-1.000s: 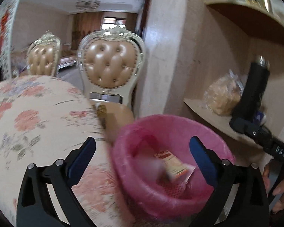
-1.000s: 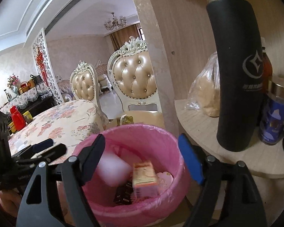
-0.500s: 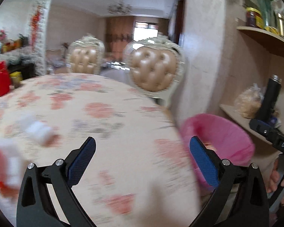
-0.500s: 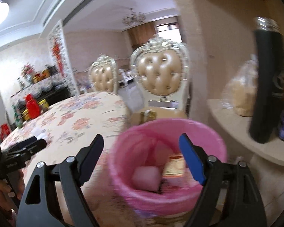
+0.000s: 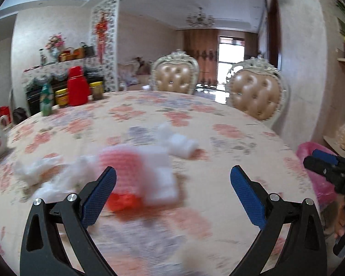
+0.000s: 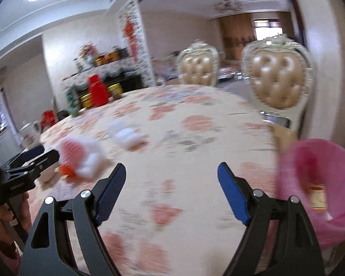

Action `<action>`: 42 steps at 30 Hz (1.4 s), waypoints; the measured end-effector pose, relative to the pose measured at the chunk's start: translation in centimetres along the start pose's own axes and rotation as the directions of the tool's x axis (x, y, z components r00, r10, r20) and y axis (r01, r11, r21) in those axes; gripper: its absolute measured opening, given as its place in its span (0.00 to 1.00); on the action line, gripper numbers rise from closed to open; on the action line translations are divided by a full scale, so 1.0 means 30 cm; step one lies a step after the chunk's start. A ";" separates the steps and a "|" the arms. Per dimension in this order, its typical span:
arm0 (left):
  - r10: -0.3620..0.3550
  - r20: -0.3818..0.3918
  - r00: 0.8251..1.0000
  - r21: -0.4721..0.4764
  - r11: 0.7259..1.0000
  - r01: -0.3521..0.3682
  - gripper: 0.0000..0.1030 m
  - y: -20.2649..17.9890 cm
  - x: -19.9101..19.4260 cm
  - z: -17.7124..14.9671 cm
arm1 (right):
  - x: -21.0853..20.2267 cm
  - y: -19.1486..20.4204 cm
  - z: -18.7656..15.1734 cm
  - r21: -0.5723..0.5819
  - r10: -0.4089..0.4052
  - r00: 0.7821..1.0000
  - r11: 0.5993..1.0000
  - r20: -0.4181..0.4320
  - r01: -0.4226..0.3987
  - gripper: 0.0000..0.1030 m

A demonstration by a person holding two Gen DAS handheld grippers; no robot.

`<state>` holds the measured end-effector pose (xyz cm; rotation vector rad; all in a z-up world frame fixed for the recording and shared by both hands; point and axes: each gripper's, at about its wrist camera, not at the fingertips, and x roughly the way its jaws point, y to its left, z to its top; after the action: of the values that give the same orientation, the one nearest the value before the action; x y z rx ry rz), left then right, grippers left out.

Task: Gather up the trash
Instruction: 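Return both tools from the bin to the table, then grasp the white plastic bag with the left gripper while the right gripper grasps the white foam strip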

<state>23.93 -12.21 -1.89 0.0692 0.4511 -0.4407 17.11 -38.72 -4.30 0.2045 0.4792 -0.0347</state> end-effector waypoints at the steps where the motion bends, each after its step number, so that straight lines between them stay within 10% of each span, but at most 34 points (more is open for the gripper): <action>1: 0.015 0.003 1.000 -0.007 1.000 -0.015 0.91 0.027 -0.013 -0.002 | 0.013 0.030 -0.001 -0.014 0.012 1.000 1.000 -0.006 -0.012 0.77; 14: 0.247 -0.122 0.961 -0.149 0.953 -0.264 0.91 0.456 -0.061 -0.060 | 0.186 0.319 0.035 -0.099 0.161 0.983 0.981 -0.088 -0.169 0.78; 28: 0.181 -0.267 0.947 -0.185 0.954 -0.235 0.90 0.549 0.126 -0.098 | 0.367 0.492 0.064 -0.100 0.217 0.962 0.967 -0.169 -0.236 0.78; 35: 0.096 -0.271 0.958 -0.251 0.954 -0.167 0.74 0.577 0.142 -0.109 | 0.458 0.465 0.068 -0.040 0.152 0.966 0.986 -0.210 -0.164 0.78; 42: 0.215 -0.217 0.952 -0.279 0.921 -0.272 0.56 0.639 0.086 -0.101 | 0.445 0.566 0.068 -0.113 0.199 0.961 0.968 -0.193 -0.223 0.72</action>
<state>32.97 4.58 -6.33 -0.1356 0.6793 -0.1135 31.24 -22.32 -5.51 0.1261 0.6356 0.2267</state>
